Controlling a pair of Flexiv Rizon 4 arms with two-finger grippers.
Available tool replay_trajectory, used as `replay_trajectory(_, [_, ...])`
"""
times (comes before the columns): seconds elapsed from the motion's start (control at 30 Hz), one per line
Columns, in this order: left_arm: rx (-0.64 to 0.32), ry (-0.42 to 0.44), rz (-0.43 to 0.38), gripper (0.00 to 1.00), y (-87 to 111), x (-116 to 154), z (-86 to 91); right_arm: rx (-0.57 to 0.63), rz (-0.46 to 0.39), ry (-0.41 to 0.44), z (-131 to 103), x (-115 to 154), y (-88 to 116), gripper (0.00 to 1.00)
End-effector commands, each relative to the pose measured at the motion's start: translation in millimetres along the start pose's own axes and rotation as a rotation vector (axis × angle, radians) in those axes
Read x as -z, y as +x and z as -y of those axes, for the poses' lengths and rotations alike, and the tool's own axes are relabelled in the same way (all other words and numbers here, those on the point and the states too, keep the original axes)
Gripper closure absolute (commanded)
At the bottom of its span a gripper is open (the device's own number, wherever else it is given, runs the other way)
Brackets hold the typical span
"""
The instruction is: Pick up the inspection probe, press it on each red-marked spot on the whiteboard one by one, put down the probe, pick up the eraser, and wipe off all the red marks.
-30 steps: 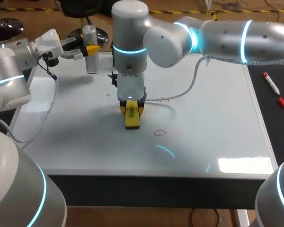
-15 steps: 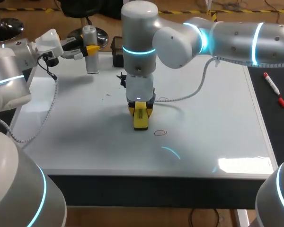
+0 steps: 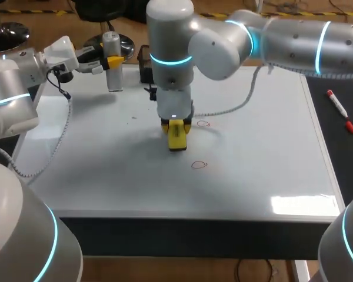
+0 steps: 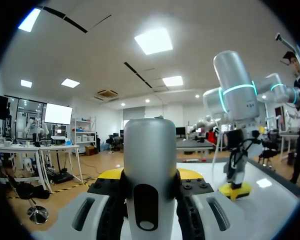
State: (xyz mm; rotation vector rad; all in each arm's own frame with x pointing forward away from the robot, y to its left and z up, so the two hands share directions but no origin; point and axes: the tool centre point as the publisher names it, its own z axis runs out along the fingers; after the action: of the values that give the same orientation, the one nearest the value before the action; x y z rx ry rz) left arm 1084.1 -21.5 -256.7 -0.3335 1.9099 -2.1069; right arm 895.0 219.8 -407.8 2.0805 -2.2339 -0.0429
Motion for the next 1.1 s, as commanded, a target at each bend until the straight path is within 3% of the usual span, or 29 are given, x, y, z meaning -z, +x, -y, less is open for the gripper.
replay_trajectory(0.03, [-0.002,0.002,0.000,1.00,-0.1,0.0,0.4,0.000,-0.012,0.015,6.7,18.3,6.9,1.00])
replay_trajectory(0.33, [-0.002,0.002,0.000,1.00,-0.1,0.0,0.4,-0.033,-0.001,0.015,20.5,16.6,20.1,1.00])
replay_trajectory(0.87, [-0.002,0.002,0.000,1.00,-0.1,0.0,0.4,-0.216,-0.007,0.009,58.2,12.6,108.1,1.00])
replay_trajectory(1.1, [-0.002,0.002,0.000,1.00,-0.1,0.0,0.4,-0.275,0.012,-0.015,66.4,2.0,136.3,1.00])
